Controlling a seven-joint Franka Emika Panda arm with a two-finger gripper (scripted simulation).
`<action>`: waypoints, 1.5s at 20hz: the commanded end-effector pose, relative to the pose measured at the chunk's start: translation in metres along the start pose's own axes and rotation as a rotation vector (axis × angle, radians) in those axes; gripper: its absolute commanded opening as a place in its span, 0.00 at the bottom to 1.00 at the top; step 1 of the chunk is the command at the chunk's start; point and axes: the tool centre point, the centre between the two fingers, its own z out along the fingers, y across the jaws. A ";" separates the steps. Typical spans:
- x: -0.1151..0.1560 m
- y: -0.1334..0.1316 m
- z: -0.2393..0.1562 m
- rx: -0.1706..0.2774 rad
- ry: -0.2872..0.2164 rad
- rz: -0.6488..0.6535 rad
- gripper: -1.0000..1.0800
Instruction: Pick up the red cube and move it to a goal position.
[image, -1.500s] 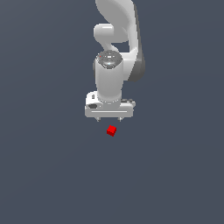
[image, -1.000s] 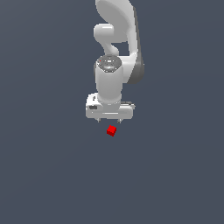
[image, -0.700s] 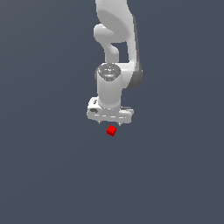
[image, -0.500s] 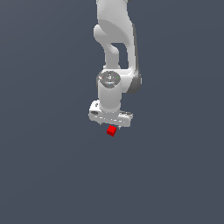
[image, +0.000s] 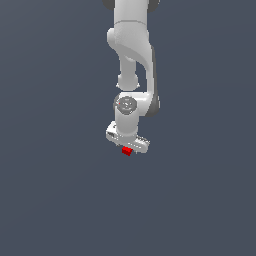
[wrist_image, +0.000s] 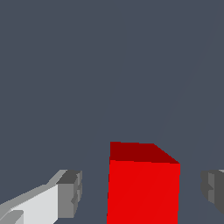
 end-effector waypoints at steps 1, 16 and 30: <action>-0.001 -0.001 0.009 0.002 0.000 0.030 0.96; -0.002 -0.002 0.016 0.003 -0.001 0.051 0.00; 0.010 0.003 -0.037 0.004 -0.001 0.050 0.00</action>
